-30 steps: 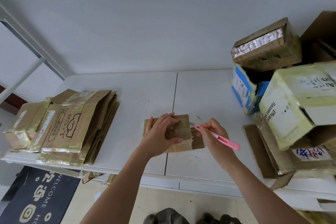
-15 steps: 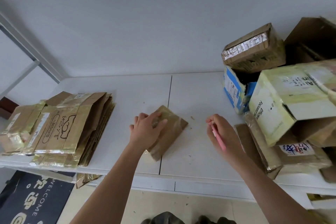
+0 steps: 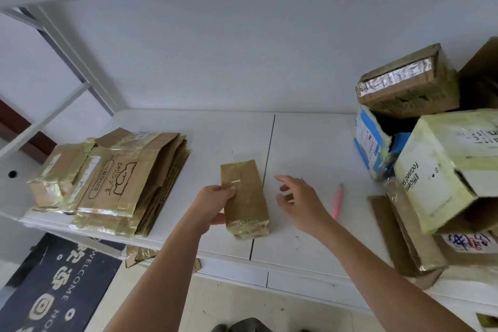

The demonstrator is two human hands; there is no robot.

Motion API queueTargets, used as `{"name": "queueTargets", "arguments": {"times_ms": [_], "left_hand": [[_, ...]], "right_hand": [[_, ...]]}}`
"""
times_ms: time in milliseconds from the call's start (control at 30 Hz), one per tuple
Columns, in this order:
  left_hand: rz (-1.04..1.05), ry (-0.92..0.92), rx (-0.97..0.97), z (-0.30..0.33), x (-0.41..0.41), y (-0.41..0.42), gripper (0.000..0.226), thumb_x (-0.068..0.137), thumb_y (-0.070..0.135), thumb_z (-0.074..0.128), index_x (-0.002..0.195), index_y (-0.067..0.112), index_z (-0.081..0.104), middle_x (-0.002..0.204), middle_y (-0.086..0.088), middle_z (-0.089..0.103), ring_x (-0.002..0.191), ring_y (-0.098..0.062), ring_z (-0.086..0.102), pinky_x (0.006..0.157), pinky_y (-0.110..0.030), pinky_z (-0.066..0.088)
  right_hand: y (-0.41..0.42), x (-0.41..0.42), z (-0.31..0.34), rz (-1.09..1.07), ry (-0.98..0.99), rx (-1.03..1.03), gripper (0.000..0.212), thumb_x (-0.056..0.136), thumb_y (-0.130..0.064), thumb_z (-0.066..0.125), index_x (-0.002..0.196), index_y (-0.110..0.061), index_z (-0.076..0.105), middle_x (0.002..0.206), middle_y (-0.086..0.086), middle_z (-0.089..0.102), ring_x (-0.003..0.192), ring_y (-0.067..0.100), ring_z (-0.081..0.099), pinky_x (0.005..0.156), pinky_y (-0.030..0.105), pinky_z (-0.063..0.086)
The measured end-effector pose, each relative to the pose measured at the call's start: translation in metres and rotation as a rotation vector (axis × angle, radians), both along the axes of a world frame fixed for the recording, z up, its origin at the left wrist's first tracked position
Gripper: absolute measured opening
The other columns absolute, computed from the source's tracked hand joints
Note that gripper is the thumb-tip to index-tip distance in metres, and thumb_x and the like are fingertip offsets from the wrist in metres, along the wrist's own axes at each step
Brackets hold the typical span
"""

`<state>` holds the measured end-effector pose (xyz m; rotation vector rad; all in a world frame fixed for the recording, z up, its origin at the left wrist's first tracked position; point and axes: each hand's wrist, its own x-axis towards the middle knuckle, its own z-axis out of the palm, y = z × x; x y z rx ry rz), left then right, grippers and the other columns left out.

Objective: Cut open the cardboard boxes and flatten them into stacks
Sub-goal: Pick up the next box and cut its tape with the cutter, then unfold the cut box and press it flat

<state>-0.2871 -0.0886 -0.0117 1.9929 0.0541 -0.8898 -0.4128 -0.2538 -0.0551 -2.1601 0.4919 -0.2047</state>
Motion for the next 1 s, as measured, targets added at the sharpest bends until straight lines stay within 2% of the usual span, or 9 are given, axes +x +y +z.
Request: {"name": "queueTargets", "arguments": {"times_ms": [67, 133, 300, 467, 567, 667, 833, 933, 1000], "left_hand": [[0.028, -0.008, -0.036, -0.002, 0.002, 0.003, 0.030, 0.094, 0.022, 0.066, 0.118, 0.005, 0.061, 0.100, -0.007, 0.069, 0.077, -0.024, 0.073, 0.054, -0.030, 0.059], [0.062, -0.050, -0.031, -0.008, 0.005, 0.007, 0.029, 0.091, 0.021, 0.070, 0.113, 0.004, 0.062, 0.099, -0.010, 0.070, 0.075, -0.027, 0.073, 0.054, -0.031, 0.059], [0.138, -0.131, -0.022, -0.024, 0.006, 0.012, 0.016, 0.088, 0.016, 0.073, 0.098, 0.003, 0.070, 0.086, -0.014, 0.072, 0.074, -0.028, 0.073, 0.060, -0.039, 0.062], [0.136, -0.126, -0.054, -0.030, 0.011, 0.014, 0.014, 0.088, 0.014, 0.073, 0.095, 0.002, 0.073, 0.080, -0.013, 0.073, 0.067, -0.027, 0.073, 0.058, -0.037, 0.061], [0.129, -0.118, -0.064, -0.030, 0.012, 0.016, 0.015, 0.087, 0.014, 0.073, 0.095, 0.002, 0.073, 0.082, -0.013, 0.073, 0.067, -0.026, 0.073, 0.056, -0.034, 0.061], [0.110, -0.125, -0.063, -0.030, 0.013, 0.013, 0.016, 0.088, 0.015, 0.073, 0.095, 0.001, 0.073, 0.084, -0.015, 0.073, 0.071, -0.030, 0.073, 0.063, -0.041, 0.062], [0.107, -0.152, -0.028, -0.030, 0.015, 0.007, 0.016, 0.088, 0.019, 0.073, 0.089, 0.002, 0.073, 0.078, -0.014, 0.073, 0.064, -0.030, 0.072, 0.061, -0.039, 0.062], [0.111, -0.161, -0.018, -0.031, 0.014, 0.006, 0.015, 0.088, 0.020, 0.072, 0.088, 0.005, 0.073, 0.077, -0.015, 0.073, 0.064, -0.031, 0.072, 0.063, -0.042, 0.062], [0.115, -0.164, -0.013, -0.032, 0.014, 0.007, 0.016, 0.088, 0.020, 0.073, 0.088, 0.004, 0.074, 0.077, -0.014, 0.073, 0.064, -0.031, 0.072, 0.064, -0.043, 0.062]], "right_hand": [[0.023, 0.016, 0.006, 0.038, -0.008, 0.025, 0.049, 0.099, -0.024, 0.053, 0.147, -0.018, 0.042, 0.121, 0.006, 0.054, 0.102, 0.019, 0.059, 0.094, 0.034, 0.050], [0.041, 0.029, 0.010, 0.048, 0.017, -0.081, 0.052, 0.100, -0.031, 0.050, 0.148, -0.015, 0.040, 0.123, 0.009, 0.053, 0.109, 0.022, 0.057, 0.094, 0.033, 0.048], [0.059, 0.043, 0.018, 0.032, 0.098, -0.339, 0.054, 0.099, -0.043, 0.048, 0.142, -0.011, 0.043, 0.124, 0.011, 0.051, 0.107, 0.027, 0.057, 0.086, 0.032, 0.045], [0.065, 0.051, 0.022, 0.004, 0.195, -0.424, 0.065, 0.089, -0.057, 0.058, 0.133, -0.011, 0.045, 0.119, 0.010, 0.052, 0.104, 0.026, 0.058, 0.079, 0.032, 0.047], [0.066, 0.055, 0.025, -0.006, 0.222, -0.420, 0.058, 0.089, -0.052, 0.061, 0.127, -0.010, 0.048, 0.116, 0.009, 0.054, 0.101, 0.028, 0.060, 0.078, 0.032, 0.046], [0.063, 0.057, 0.025, -0.015, 0.216, -0.395, 0.045, 0.088, -0.040, 0.060, 0.120, -0.009, 0.055, 0.111, 0.009, 0.059, 0.098, 0.029, 0.060, 0.076, 0.032, 0.043], [0.046, 0.050, 0.035, -0.014, 0.156, -0.198, 0.046, 0.083, -0.030, 0.069, 0.115, 0.003, 0.063, 0.112, 0.016, 0.068, 0.104, 0.031, 0.062, 0.090, 0.041, 0.050], [0.043, 0.049, 0.038, 0.019, 0.148, -0.131, 0.044, 0.083, -0.027, 0.070, 0.113, 0.006, 0.064, 0.102, 0.016, 0.070, 0.096, 0.030, 0.065, 0.085, 0.041, 0.053], [0.035, 0.050, 0.037, 0.028, 0.153, -0.038, 0.034, 0.083, -0.022, 0.068, 0.104, 0.005, 0.067, 0.089, 0.013, 0.071, 0.084, 0.027, 0.067, 0.077, 0.039, 0.053]]}}
